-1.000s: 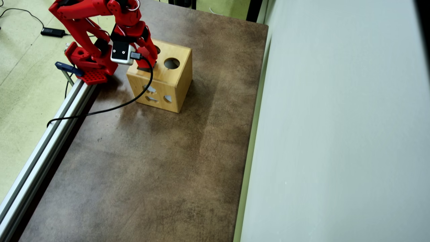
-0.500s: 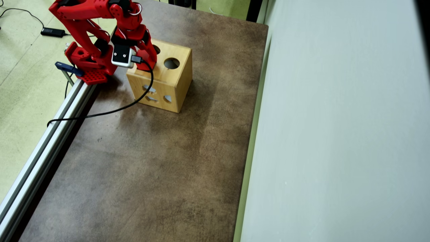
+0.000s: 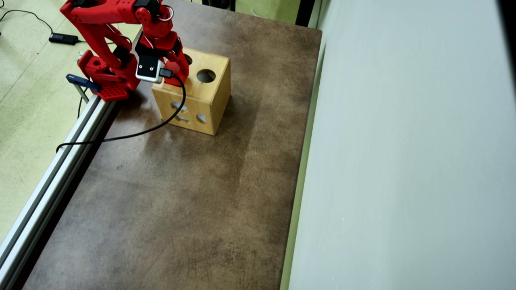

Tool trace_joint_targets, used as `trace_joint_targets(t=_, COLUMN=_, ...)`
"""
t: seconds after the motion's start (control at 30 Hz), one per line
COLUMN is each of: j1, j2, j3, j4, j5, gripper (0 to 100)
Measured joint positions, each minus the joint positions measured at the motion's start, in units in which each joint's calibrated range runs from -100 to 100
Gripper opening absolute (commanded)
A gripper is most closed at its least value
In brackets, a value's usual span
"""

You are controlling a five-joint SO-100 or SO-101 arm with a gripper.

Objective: Pick and place the red cube on the square hole

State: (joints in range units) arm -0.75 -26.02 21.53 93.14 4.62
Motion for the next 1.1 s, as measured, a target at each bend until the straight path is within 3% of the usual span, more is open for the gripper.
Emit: trace_joint_targets(t=1.1, j1=0.0, j2=-5.2, j3=-0.1, j4=2.8, j5=0.0, gripper=3)
